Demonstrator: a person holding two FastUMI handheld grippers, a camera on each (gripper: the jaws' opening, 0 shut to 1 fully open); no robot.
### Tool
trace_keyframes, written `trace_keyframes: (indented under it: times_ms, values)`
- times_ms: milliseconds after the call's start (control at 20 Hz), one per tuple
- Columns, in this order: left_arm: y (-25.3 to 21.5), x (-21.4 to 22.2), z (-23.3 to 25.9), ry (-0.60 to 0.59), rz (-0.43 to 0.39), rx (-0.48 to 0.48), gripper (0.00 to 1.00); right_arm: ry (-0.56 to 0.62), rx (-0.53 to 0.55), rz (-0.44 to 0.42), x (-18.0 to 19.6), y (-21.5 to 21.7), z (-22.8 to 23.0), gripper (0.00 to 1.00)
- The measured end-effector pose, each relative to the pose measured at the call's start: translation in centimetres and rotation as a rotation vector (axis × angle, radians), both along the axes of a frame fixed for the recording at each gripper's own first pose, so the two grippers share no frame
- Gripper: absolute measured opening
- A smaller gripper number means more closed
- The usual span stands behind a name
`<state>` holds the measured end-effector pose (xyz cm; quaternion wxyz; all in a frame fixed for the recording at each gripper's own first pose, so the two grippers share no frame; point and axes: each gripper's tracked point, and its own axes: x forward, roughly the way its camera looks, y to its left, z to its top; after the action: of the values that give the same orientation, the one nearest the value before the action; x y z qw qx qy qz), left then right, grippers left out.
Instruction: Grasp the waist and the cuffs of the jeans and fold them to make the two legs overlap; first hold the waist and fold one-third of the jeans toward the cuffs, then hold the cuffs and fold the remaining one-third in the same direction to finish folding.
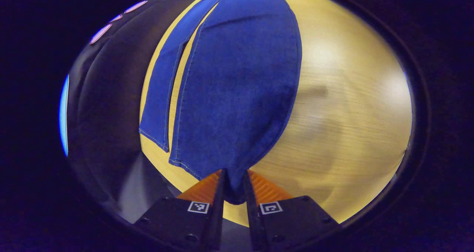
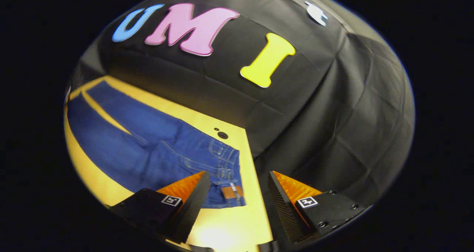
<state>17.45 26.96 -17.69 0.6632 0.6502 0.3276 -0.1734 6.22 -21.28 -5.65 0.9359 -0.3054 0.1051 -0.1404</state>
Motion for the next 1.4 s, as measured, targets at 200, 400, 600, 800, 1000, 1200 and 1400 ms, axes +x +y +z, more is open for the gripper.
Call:
trace_keyframes:
  times_ms: [200, 400, 600, 800, 1000, 1200, 1400]
  values:
    - [-0.4, -0.3, -0.1, 0.056, 0.049, -0.036, 0.17, 0.093, -0.215, 0.094, 1.5, -1.4, -1.4, 0.96]
    - [-0.3, 0.3, -0.2, 0.042, 0.062, -0.043, 0.06, 0.262, -0.459, 0.16, 0.9, -4.9, -3.8, 0.95]
    - [-0.5, 0.6, -0.2, 0.041, 0.091, -0.033, 0.06, 0.413, -0.661, 0.234, -0.3, -8.2, -6.8, 0.95]
    - [-0.5, 0.6, -0.2, 0.03, 0.108, -0.023, 0.06, 0.538, -0.844, 0.408, 1.1, -7.7, -11.9, 0.95]
    - [-0.5, 0.7, -0.2, 0.002, 0.122, -0.027, 0.06, 0.65, -0.956, 0.475, 2.9, -8.7, -16.7, 0.96]
    - [-0.8, 0.8, -0.1, -0.032, 0.132, -0.04, 0.06, 0.587, -0.992, 0.434, 5.4, -8.8, -16.6, 0.92]
    - [-0.8, 1.0, -0.2, -0.031, 0.133, -0.022, 0.06, 0.544, -1.091, 0.455, 7.6, -6.9, -16.7, 0.92]
